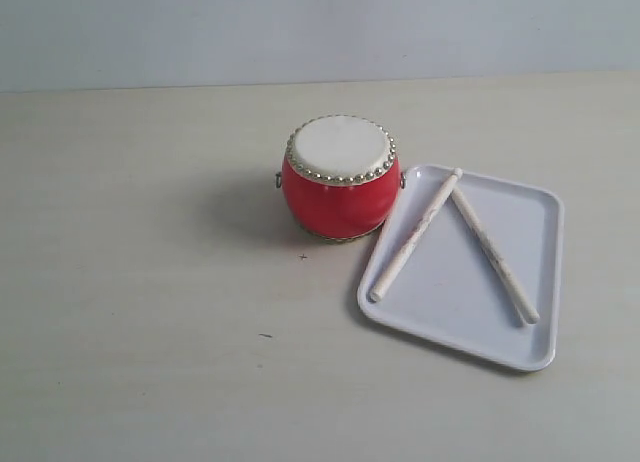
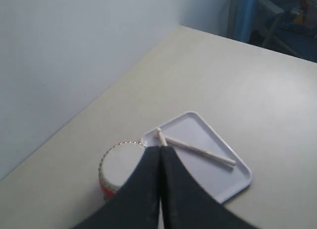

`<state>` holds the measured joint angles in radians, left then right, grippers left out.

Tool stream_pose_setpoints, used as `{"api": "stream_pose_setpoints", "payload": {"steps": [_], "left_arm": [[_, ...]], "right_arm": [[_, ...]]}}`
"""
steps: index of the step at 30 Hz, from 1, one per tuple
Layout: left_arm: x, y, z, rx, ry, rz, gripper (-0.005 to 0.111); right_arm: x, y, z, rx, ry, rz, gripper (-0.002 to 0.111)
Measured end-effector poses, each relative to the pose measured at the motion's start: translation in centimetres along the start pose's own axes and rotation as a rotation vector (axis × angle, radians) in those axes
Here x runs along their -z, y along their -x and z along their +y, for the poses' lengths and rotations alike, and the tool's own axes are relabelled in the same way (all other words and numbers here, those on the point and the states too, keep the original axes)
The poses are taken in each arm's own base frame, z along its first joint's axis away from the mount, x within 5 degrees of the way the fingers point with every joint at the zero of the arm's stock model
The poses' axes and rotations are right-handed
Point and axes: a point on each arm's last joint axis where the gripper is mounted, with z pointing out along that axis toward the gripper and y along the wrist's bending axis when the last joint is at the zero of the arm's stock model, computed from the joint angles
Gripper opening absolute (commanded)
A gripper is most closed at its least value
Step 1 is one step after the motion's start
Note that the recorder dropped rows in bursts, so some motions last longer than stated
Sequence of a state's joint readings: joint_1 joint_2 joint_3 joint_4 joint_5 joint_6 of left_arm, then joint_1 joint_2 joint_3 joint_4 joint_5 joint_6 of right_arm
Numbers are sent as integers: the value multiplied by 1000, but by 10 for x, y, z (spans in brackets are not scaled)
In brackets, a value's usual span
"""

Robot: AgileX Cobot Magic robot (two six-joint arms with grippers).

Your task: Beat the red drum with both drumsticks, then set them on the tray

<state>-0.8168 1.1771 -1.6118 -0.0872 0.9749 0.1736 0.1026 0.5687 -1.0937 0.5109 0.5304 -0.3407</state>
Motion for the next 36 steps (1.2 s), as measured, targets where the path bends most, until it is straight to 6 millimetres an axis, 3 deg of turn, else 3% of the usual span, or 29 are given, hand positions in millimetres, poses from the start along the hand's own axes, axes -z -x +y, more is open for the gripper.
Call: {"api": "stream_pose_setpoints", "payload": {"steps": [5,8,10,13,16,19,25,31,36], "left_arm": [[64,-61,-10,42,47,-194,0],[103,-115,-19,101,60,-376,0],[116,-149,-23,131,60,-455,0],[118,-202,-30,191,51,-522,0],[113,-229,-35,242,18,-530,0],[102,-250,-40,281,-15,-519,0],[77,-270,-43,327,-50,-469,0],[55,-290,-43,338,-44,-417,0],[31,-314,-42,370,-23,-399,0]], "right_arm": [[47,11,16,-13,50,-130,0],[79,10,27,11,86,-171,0],[102,6,35,43,112,-187,0],[138,-13,43,67,135,-250,0],[152,-35,45,61,146,-277,0],[143,-56,44,10,181,-218,0],[105,-100,40,-42,269,-118,0],[73,-156,30,-150,321,-50,0],[54,-207,14,-213,254,-19,0]]}}
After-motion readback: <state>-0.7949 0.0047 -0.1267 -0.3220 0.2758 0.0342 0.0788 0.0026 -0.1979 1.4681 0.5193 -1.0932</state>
